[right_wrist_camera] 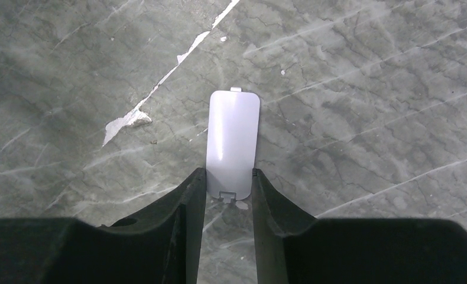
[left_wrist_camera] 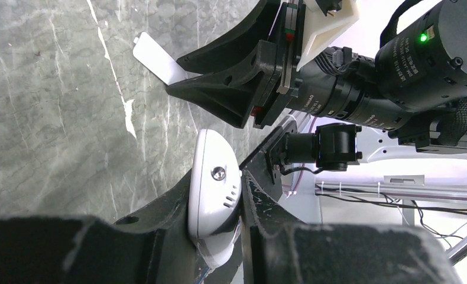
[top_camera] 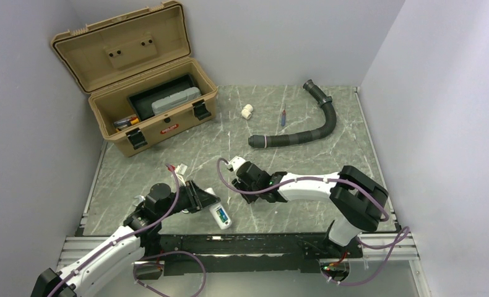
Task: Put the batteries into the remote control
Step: Pick up the battery cover at the center of the board, then load the battery cover into the remote control.
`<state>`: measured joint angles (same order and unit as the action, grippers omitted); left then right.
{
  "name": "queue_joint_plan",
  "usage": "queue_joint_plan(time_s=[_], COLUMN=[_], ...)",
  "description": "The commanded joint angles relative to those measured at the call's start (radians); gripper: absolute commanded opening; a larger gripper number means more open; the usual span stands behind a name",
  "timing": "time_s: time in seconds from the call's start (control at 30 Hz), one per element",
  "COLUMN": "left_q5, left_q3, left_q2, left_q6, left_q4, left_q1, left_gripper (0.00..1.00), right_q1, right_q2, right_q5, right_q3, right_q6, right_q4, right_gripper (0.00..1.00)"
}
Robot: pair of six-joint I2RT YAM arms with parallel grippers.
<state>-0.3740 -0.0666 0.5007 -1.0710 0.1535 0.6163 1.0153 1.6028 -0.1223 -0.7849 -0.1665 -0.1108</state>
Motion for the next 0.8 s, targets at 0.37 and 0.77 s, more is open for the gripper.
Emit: queue_joint_plan(time_s=[0.37,0.77], left_q5=[0.046,0.203], left_q3=[0.041,0.101], left_q2=[0.017,0.083], left_q6=[-0.045,-0.193], left_q4=[0.175,0.377], left_q1=[-0.004,-0.004], left_gripper=[0.0,0.0], right_q1=[-0.004,0.007], right_q2=[-0.262,-0.427], right_q5=[-0.047,0.11], right_q3=[0.036,-0.096], right_q6=[-0.054,-0.08], right_q4=[-0.092,-0.285], right_gripper=[0.24,0.2])
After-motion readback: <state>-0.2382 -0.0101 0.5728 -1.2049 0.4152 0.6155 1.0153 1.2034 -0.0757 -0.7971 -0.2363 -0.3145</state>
